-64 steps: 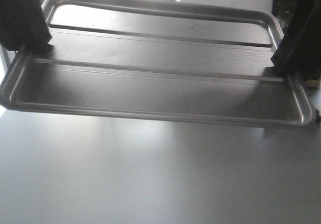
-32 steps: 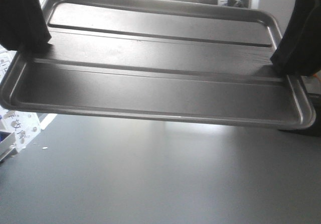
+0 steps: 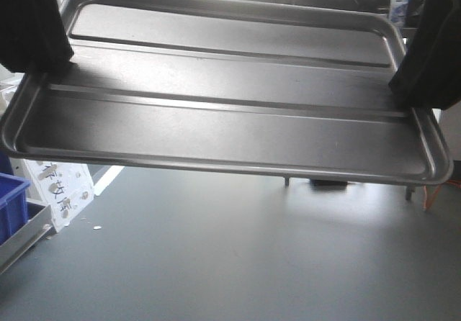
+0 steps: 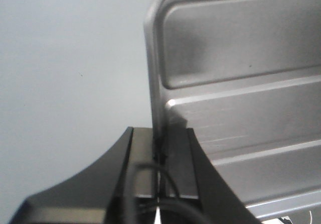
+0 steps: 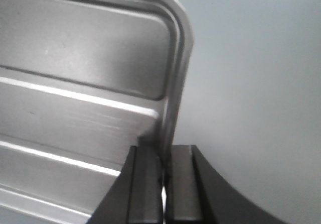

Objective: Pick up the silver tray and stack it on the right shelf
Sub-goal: 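Hold the tray level with both grippers while the base drives to another shelf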

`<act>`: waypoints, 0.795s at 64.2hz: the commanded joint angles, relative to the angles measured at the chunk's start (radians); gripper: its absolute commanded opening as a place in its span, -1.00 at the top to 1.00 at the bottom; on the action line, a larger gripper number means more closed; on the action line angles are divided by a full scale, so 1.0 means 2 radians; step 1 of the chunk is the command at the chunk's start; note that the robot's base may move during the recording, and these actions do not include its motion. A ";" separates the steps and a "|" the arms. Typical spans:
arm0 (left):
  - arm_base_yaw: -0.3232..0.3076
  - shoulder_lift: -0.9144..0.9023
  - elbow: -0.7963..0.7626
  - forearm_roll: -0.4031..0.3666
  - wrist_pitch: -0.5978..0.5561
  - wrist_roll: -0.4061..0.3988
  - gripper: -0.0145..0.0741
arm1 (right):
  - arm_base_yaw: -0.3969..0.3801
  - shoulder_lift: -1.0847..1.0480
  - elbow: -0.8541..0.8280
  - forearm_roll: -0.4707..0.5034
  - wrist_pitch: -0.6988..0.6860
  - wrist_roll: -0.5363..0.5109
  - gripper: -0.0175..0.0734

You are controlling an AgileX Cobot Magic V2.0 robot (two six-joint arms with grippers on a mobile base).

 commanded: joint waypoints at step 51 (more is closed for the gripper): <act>-0.004 -0.013 -0.012 0.019 0.011 0.016 0.88 | -0.002 -0.013 -0.016 -0.016 -0.029 -0.009 0.49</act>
